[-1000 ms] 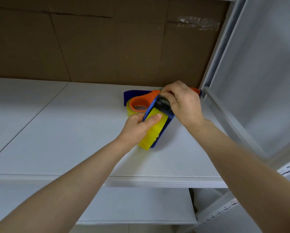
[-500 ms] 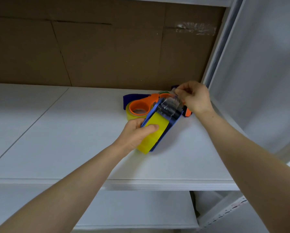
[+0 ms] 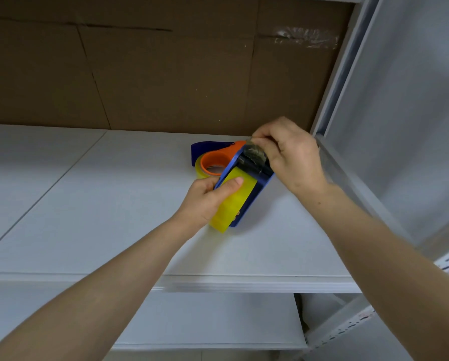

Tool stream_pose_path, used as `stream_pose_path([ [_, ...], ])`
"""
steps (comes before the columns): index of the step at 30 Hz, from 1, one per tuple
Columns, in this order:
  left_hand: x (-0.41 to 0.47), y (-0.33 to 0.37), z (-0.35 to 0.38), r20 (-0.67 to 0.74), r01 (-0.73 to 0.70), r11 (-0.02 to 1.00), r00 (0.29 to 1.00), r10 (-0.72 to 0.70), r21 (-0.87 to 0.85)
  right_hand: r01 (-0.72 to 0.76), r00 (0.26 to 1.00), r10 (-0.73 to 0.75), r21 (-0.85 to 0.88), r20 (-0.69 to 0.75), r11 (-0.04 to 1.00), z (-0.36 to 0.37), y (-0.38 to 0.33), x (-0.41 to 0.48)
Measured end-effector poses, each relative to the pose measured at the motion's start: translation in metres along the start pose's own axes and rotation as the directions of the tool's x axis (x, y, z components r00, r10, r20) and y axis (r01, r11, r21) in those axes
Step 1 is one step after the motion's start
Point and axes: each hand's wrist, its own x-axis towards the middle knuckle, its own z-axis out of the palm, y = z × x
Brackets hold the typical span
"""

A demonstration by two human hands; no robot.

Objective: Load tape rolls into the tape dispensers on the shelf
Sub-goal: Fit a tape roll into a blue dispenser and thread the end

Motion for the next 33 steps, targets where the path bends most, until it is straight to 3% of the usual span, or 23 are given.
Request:
stream_pose_path([
  [3, 0.003, -0.001, 0.001, -0.019, 0.01, 0.999, 1.0, -0.009, 0.032, 0.11, 0.993, -0.108, -0.057, 0.046, 0.992, 0.002, -0.004, -0.002],
  [6, 0.005, 0.001, 0.003, -0.063, 0.034, 0.999, 0.997, -0.032, 0.04, 0.113, 0.993, -0.113, -0.031, 0.014, 0.993, -0.002, -0.005, 0.006],
  [7, 0.005, 0.002, 0.003, -0.072, 0.041, 0.998, 0.997, -0.038, 0.039, 0.064, 0.998, -0.064, -0.02, -0.006, 0.998, -0.003, -0.002, 0.011],
  [9, 0.004, 0.002, 0.003, -0.075, 0.047, 0.998, 0.996, -0.043, 0.048, -0.182, 0.983, 0.183, 0.073, -0.007, 0.981, -0.008, 0.01, 0.02],
  [12, 0.001, -0.001, 0.005, -0.077, 0.026, 0.998, 0.997, -0.022, 0.052, -0.527, 0.849, 0.52, 0.234, 0.096, 0.817, -0.009, 0.031, 0.027],
  [18, -0.002, -0.002, -0.003, 0.03, 0.024, 0.997, 0.999, -0.027, 0.077, -0.72, 0.685, 0.703, 0.323, 0.191, 0.614, 0.001, 0.042, 0.025],
  [24, -0.003, -0.003, -0.006, 0.007, -0.002, 1.0, 1.0, 0.002, -0.006, -0.78, 0.579, 0.791, 0.415, 0.198, 0.468, -0.002, 0.035, 0.026],
  [26, -0.003, -0.004, -0.005, -0.019, -0.003, 1.0, 1.0, 0.003, -0.021, -0.736, 0.607, 0.78, 0.481, 0.154, 0.478, -0.002, 0.028, 0.025],
  [29, -0.002, -0.006, -0.005, -0.07, -0.012, 0.999, 0.997, 0.01, -0.029, -0.597, 0.752, 0.659, 0.437, 0.012, 0.673, 0.0, 0.018, 0.021],
  [33, 0.0, -0.007, -0.006, -0.095, -0.01, 0.999, 0.995, 0.006, -0.034, -0.448, 0.844, 0.525, 0.395, -0.109, 0.802, 0.004, 0.009, 0.011],
])
